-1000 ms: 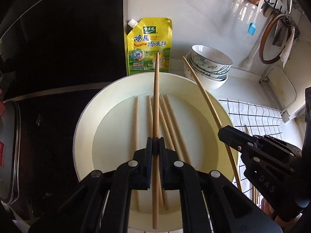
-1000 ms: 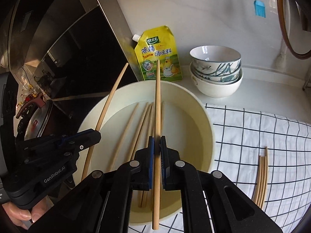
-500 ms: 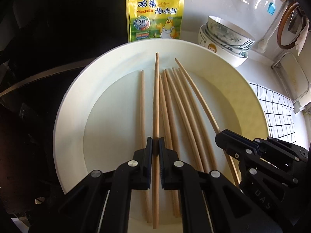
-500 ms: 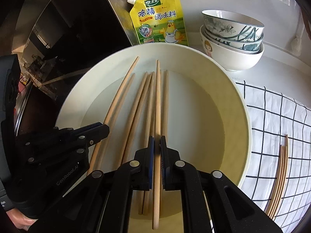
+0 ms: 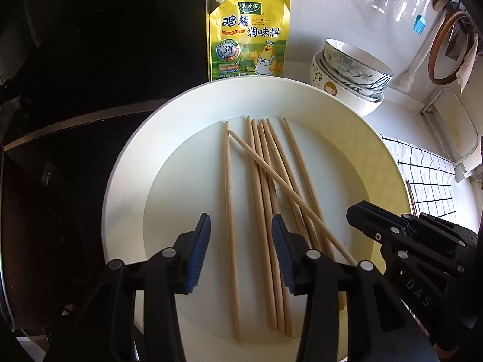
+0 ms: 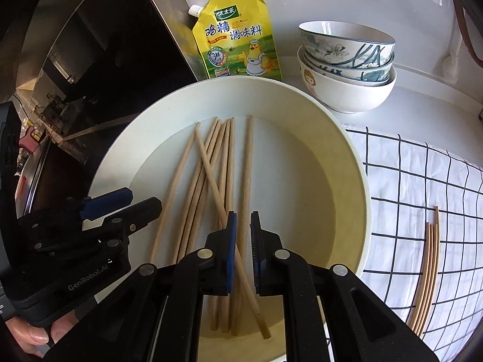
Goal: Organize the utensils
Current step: 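Lift both open tools away from the basin toward the cloth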
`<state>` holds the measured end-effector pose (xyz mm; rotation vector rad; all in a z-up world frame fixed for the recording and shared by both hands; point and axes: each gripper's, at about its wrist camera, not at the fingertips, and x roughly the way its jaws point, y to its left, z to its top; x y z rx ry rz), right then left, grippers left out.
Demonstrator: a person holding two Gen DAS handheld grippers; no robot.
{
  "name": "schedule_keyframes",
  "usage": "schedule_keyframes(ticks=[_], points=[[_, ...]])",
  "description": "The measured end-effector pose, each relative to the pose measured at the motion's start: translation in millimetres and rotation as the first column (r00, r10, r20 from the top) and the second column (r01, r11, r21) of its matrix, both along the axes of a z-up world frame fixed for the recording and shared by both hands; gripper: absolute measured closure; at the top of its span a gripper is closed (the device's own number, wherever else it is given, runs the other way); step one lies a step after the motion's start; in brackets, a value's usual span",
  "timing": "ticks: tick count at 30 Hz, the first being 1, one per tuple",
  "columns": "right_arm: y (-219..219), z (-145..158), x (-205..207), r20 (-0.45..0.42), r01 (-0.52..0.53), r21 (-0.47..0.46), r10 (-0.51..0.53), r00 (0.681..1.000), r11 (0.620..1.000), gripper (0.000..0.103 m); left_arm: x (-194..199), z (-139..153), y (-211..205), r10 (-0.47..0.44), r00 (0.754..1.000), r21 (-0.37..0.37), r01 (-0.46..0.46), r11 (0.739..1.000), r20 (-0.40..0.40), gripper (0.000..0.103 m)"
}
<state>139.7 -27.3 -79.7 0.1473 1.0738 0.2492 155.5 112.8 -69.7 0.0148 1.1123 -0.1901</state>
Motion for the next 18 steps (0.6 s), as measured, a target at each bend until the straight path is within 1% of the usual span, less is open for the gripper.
schedule_keyframes(ticks=[6,9,18], points=[[-3.6,8.3,-9.7,0.023,0.012,0.002,-0.012,1.0,1.0,0.092,-8.3,6.3,2.6,0.005,1.0,0.0,-0.005,1.0,0.011,0.061],[-5.7,14.4,-17.4,0.043,0.018,0.004,-0.018,0.999,1.0,0.089,-15.2,10.5,4.1,0.005,1.0,-0.003,-0.005,1.0,0.021,0.061],[-19.9,30.9,-49.6,0.092,0.045,0.017,-0.047,0.995,0.999,0.087,-42.4,30.3,-4.2,-0.011,0.997,-0.004,0.011,1.0,0.071,0.056]])
